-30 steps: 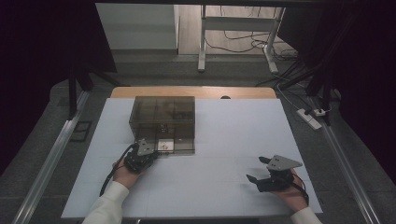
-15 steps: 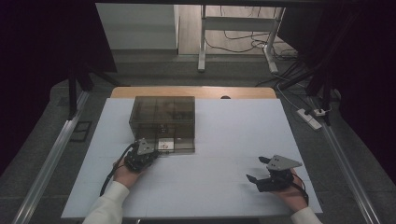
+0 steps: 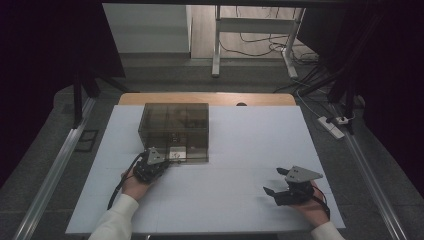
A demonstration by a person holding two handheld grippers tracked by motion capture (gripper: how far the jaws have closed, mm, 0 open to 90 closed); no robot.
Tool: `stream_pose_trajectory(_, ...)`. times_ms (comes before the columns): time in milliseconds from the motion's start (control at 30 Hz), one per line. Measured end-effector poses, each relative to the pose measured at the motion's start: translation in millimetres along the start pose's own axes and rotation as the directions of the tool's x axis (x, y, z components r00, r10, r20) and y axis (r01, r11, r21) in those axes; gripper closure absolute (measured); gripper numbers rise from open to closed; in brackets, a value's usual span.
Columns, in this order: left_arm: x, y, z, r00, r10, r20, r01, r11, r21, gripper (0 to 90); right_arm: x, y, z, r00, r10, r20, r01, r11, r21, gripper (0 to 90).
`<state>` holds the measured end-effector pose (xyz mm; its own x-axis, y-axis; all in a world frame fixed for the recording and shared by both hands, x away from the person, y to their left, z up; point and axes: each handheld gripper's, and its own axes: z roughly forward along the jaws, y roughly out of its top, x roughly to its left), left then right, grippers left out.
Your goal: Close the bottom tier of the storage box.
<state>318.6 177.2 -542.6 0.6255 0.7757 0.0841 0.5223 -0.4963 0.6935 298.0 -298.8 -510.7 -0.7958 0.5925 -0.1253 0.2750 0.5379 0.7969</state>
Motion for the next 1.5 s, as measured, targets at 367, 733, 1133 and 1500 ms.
stream_pose_trajectory(367, 4.0, 0.1, 2.9, 0.9999, -0.013, -0.010, 0.013, 0.9999, -0.005, 88.8, -0.4, 0.2, 0.3, 1.0000, -0.002, -0.006, 0.002, 1.000, -0.001, 15.3)
stream_pose_trajectory(733, 7.7, 2.5, 5.1, 0.9997, -0.017, -0.015, 0.017, 0.9998, -0.007, 88.8, -0.4, 0.1, 1.6, 1.0000, -0.006, -0.007, 0.006, 1.000, 0.003, 15.3)
stream_pose_trajectory(1133, 12.3, 6.0, 8.8, 0.9996, -0.017, -0.022, 0.017, 0.9998, -0.009, 88.8, -0.3, -0.1, 2.6, 1.0000, -0.006, -0.007, 0.006, 1.000, 0.006, 15.3)
stream_pose_trajectory(1500, 17.7, 8.2, 13.5, 0.9992, -0.029, -0.026, 0.028, 0.9994, -0.022, 88.8, -0.2, -0.2, 3.7, 0.9999, -0.011, -0.007, 0.011, 1.000, 0.017, 15.3)
